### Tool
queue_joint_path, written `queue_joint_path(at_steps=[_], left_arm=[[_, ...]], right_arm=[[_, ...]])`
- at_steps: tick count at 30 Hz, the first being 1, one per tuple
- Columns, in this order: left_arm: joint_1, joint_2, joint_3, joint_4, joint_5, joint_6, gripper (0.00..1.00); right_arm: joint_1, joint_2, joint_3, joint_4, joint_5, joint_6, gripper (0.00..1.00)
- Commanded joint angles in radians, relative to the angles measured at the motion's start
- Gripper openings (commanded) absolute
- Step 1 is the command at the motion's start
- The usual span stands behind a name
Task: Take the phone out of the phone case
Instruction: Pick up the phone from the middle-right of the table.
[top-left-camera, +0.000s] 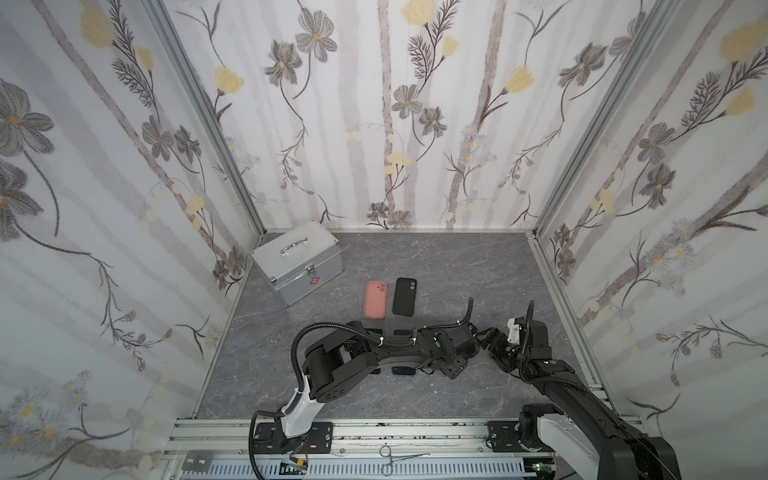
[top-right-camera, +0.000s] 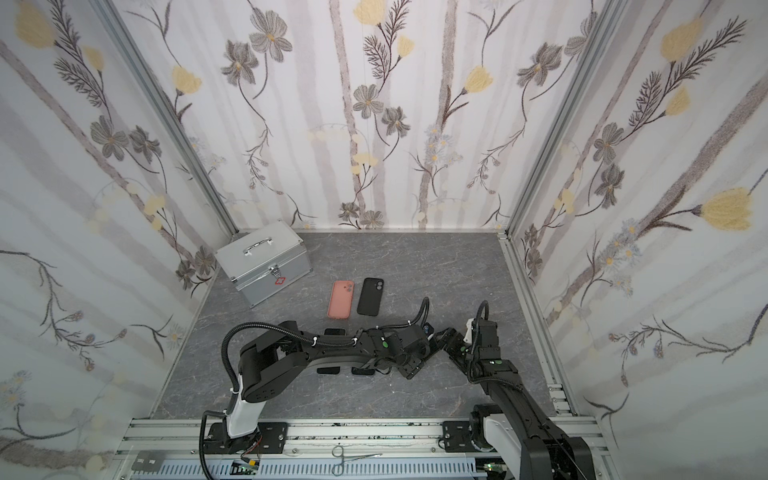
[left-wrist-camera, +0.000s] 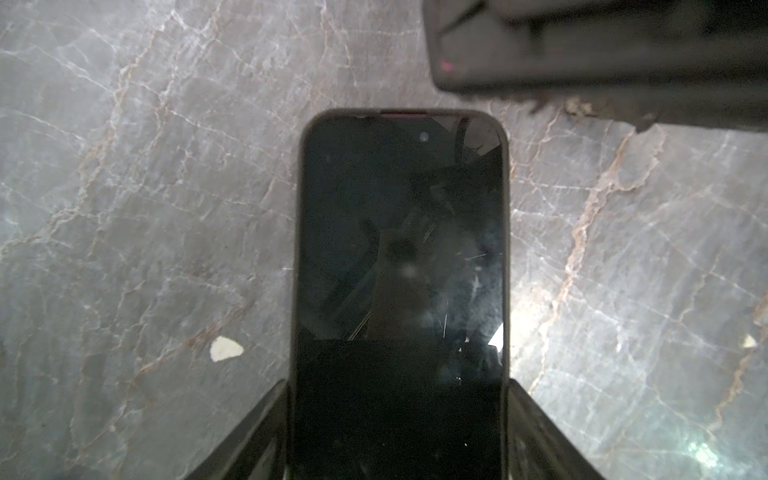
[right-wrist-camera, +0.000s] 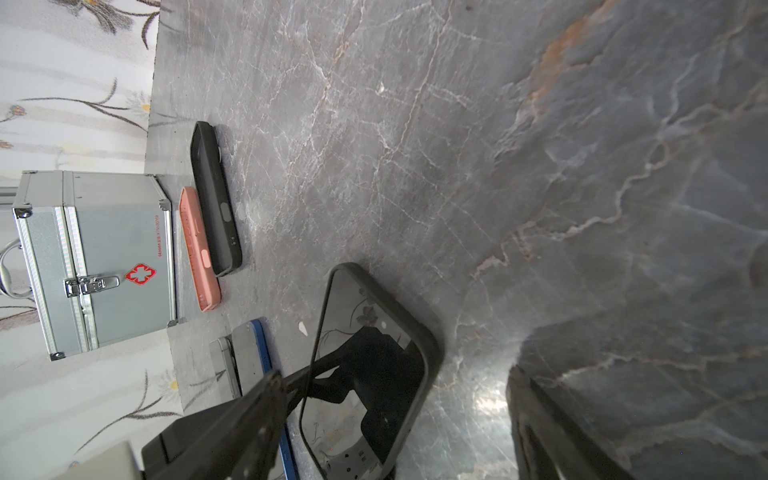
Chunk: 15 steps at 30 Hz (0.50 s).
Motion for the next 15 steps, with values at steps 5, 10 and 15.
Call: queue_joint_path(at_steps=[5,10,15], left_arm=[[0.048,-0.030,-0.020,-0.011,0.118,-0.068,0.70],[0.077,-0.046,-0.033,0.031,0.215,-0.096,0.70],[0.097,-0.054,-0.042,0.068,0.292,-0.122,0.70]], right_arm=[[0.001,0.009,-0.003,0.050,-0.024,0.020,0.80],[0.001,0.036,-0.020,0.106,-0.073,0.040,0.78],[0.001,0.094,-0.048,0.206,-0.147,0.081,0.76]])
